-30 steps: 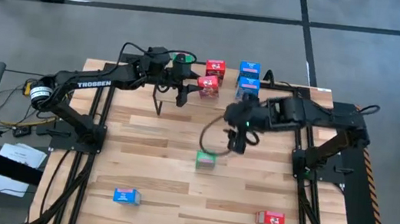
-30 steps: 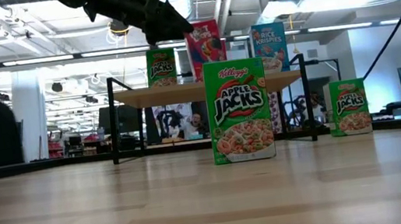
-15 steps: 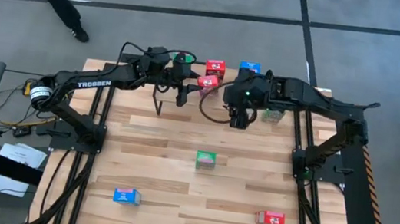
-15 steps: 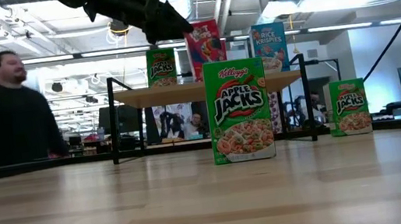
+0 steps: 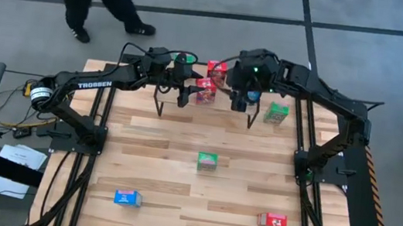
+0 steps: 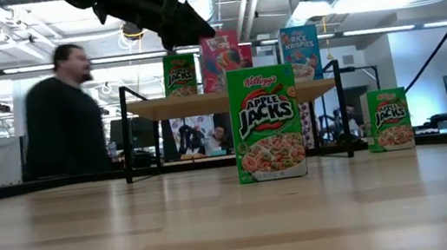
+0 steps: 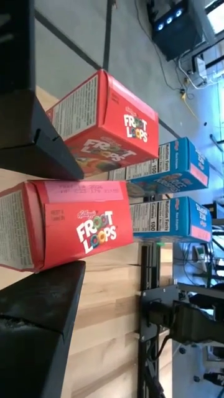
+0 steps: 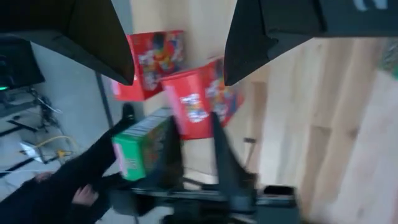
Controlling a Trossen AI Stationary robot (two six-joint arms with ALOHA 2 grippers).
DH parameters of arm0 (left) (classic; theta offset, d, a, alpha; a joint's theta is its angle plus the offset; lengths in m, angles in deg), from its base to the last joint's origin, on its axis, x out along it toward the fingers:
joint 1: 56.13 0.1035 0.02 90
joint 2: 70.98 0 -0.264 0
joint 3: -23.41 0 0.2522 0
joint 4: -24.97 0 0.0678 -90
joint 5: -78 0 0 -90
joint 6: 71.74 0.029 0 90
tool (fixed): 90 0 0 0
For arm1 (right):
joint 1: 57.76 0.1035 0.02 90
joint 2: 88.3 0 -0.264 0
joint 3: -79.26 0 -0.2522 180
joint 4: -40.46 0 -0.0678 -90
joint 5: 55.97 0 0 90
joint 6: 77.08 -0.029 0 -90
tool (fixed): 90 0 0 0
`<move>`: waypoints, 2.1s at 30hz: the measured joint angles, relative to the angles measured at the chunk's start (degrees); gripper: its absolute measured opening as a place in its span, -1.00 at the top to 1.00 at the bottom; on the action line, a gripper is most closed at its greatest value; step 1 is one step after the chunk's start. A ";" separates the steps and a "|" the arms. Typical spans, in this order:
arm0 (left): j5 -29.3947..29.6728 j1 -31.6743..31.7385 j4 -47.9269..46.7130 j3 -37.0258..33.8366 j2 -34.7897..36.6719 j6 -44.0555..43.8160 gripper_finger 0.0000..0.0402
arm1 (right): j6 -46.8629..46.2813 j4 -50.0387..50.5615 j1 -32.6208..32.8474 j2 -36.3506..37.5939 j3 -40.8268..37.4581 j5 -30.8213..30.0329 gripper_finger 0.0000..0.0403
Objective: Stack cereal on shelf
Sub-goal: Put the left red cereal box on the shelf aligned with the other red cereal box
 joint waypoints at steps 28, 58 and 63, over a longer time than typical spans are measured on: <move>-0.14 0.13 -0.64 0.04 2.30 2.10 -0.06 | -1.10 3.40 -1.55 -9.25 -0.04 0.71 -0.35; 7.05 -2.82 -12.45 0.02 3.00 -2.78 -0.06 | -3.23 4.28 1.41 -7.43 4.15 -3.94 -0.35; 11.26 -2.78 -12.39 0.02 1.20 -2.87 -0.06 | -3.21 4.28 1.53 -7.43 4.15 -3.94 -0.35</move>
